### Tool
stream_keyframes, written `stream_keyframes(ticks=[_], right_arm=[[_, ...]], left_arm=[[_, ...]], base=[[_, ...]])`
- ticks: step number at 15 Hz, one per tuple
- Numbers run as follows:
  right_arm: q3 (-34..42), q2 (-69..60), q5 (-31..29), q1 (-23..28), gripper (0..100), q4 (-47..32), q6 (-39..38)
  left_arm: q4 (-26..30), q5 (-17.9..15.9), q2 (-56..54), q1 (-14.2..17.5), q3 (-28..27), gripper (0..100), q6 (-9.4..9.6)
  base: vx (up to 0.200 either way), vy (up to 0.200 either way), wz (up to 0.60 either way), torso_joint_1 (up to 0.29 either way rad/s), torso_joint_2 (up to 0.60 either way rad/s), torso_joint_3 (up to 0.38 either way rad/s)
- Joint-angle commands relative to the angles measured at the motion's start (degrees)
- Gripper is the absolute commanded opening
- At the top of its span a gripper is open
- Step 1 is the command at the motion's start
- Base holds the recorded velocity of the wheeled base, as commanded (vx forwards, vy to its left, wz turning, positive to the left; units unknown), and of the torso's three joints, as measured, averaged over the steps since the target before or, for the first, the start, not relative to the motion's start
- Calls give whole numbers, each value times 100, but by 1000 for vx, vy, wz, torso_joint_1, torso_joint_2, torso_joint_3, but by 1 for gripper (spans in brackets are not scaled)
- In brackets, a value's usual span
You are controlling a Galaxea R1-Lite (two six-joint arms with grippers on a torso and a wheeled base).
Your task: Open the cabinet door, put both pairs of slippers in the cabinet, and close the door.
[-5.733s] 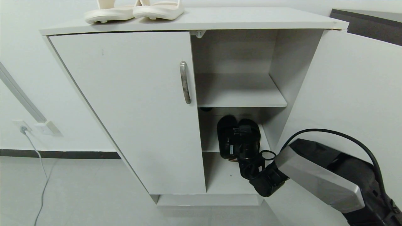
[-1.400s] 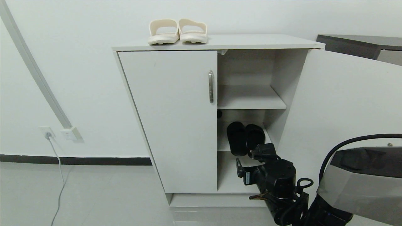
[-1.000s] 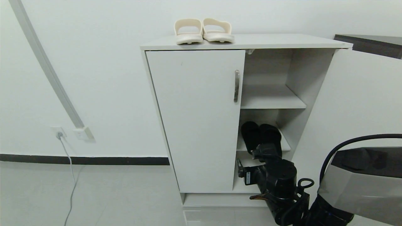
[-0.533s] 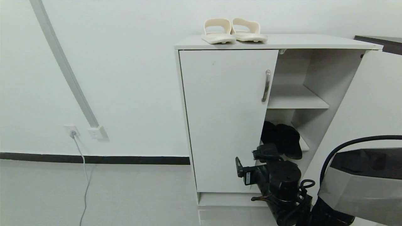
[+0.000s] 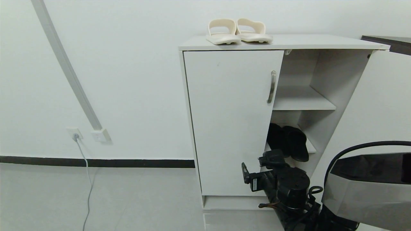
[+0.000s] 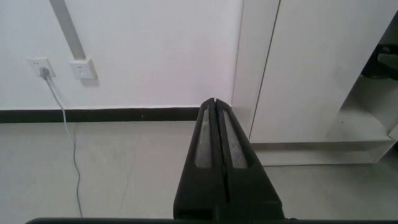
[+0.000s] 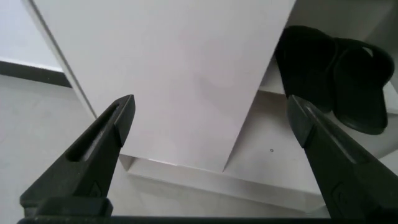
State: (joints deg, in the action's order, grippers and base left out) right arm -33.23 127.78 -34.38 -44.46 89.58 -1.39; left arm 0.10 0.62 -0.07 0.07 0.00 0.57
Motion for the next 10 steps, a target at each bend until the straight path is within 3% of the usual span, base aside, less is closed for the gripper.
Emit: stream_keyframes(ticks=[1,5,10], right_arm=[[10,45,1,7,100,7,-2],[10,45,1,16,100,7,-2],[27,27,1,87,100,7,-2]], left_arm=[[-1,-1,7,1,0,0,-5],[-1,-1,7,1,0,0,4],[-1,-1,7,1,0,0,4]], base=[[0,0,0,0,0,0],[0,0,0,1,-31,-36],[0,0,0,23,-354,-325]])
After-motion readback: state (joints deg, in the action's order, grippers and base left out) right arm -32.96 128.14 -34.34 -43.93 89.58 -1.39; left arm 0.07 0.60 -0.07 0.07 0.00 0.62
